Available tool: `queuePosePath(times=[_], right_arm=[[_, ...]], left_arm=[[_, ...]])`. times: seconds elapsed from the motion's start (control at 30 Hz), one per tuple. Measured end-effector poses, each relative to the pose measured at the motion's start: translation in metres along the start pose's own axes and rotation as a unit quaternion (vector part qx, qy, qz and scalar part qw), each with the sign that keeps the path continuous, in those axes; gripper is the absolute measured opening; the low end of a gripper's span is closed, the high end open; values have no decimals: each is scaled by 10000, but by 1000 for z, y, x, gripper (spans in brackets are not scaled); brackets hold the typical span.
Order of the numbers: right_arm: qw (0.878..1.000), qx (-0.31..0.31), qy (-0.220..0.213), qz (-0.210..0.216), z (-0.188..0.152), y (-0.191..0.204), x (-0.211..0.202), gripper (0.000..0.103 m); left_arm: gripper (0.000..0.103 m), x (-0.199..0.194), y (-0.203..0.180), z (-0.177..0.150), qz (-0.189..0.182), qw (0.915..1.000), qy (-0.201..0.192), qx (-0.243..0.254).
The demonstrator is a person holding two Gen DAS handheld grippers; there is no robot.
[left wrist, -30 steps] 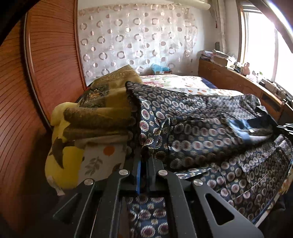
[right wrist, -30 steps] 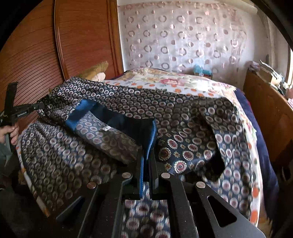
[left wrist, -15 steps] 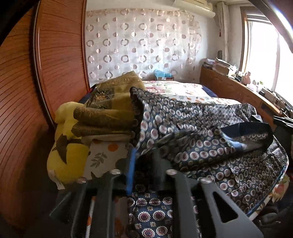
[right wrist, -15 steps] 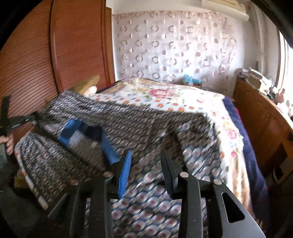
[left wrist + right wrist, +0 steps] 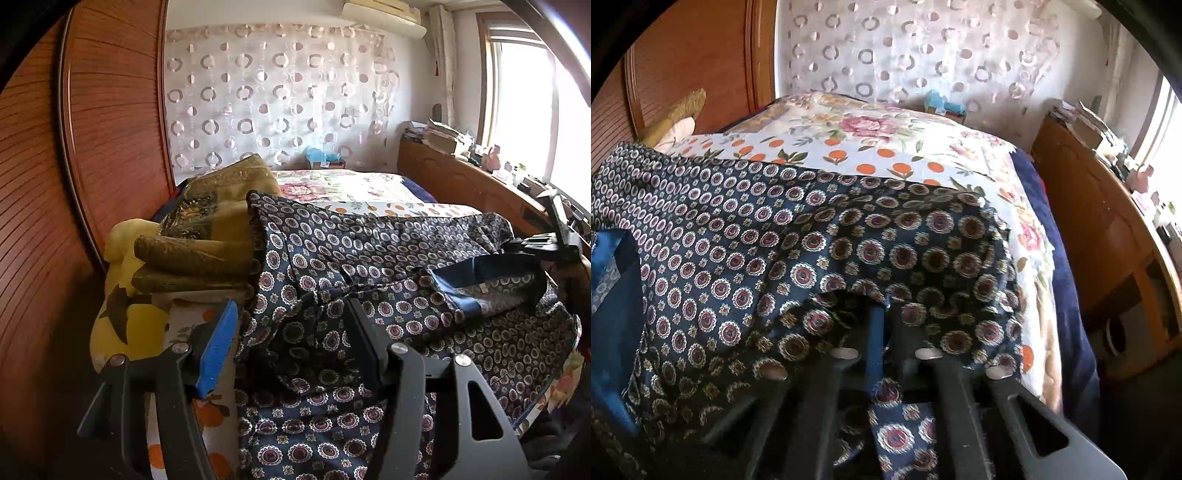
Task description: Fold small clothes
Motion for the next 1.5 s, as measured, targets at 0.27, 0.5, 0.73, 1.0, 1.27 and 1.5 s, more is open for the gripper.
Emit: queuePosePath(times=[0.27, 0.5, 0.73, 1.0, 1.27, 1.5], right_arm=[[9902, 748, -1172, -130, -33, -23, -117, 1], [9861, 1286, -1021, -237, -106, -40, -162, 1], [9876, 1306, -781, -397, -126, -47, -186, 4], [9893, 925, -1054, -391, -96, -17, -208, 42], [9908, 433, -1200, 440, -38, 51, -203, 42], [9845, -79, -848, 1536, 15, 143, -158, 46]], left_arm=[[61, 0, -2, 0, 0, 10000, -36, -26], [61, -4, 0, 8, 90, 9998, -179, -55], [61, -1, -1, 22, 130, 9996, -230, 19], [61, 15, -4, 28, 58, 9999, -130, 21], [61, 11, -12, 21, 4, 10000, -74, -12], [61, 3, -24, 20, -63, 9999, -92, 32]])
Point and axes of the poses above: each gripper's, at about its wrist camera, not at the fingertips, and x roughly the way its jaws point, y to its left, z to its top, the point moved 8 cm from there along x, roughly the way its jaws point, and after that the axes turned 10 degrees about -y, right-handed, at the moved point
